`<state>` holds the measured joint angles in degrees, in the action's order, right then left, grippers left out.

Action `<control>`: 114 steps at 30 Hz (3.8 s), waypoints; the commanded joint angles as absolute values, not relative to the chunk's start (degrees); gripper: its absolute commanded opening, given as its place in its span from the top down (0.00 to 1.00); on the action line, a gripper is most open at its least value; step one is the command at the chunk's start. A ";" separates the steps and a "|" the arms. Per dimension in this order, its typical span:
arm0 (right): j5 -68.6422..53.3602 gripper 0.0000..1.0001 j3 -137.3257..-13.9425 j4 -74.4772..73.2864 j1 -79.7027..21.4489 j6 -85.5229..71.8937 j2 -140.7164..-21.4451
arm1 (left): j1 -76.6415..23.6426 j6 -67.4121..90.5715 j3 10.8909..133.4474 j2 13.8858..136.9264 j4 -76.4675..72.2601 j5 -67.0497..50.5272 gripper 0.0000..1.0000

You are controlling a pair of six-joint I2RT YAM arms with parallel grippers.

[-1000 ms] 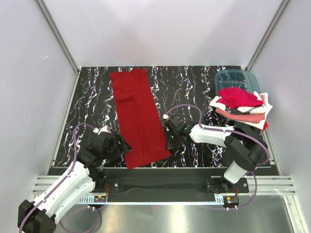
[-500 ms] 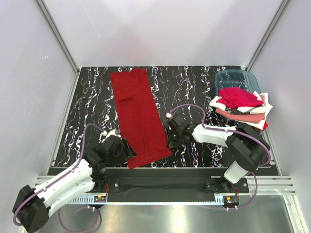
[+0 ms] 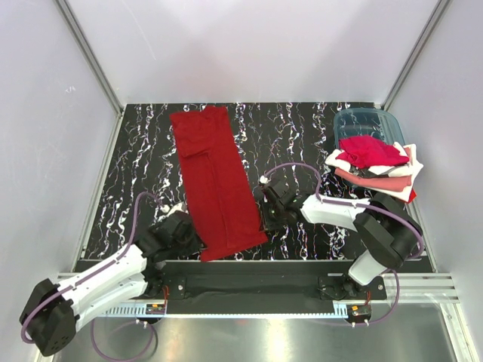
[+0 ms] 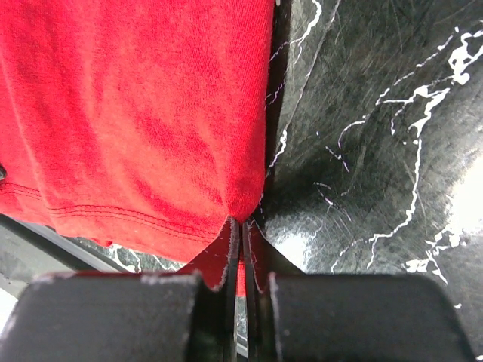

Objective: Fold and stack the t-shirts
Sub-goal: Fold the tshirt

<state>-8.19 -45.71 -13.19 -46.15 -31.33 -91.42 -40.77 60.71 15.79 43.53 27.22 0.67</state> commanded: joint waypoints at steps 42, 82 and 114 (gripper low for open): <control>-16.43 0.71 -119.22 -31.11 -30.24 -25.75 -130.76 | -2.56 56.96 55.18 88.82 8.90 -12.97 0.86; -26.64 0.82 -77.96 -11.42 -29.53 -36.21 -121.82 | -2.99 42.37 32.52 70.23 7.38 -16.87 0.05; -17.41 1.00 -45.88 6.15 -30.49 -41.75 -97.56 | -20.74 49.57 17.40 47.19 12.14 -5.27 0.38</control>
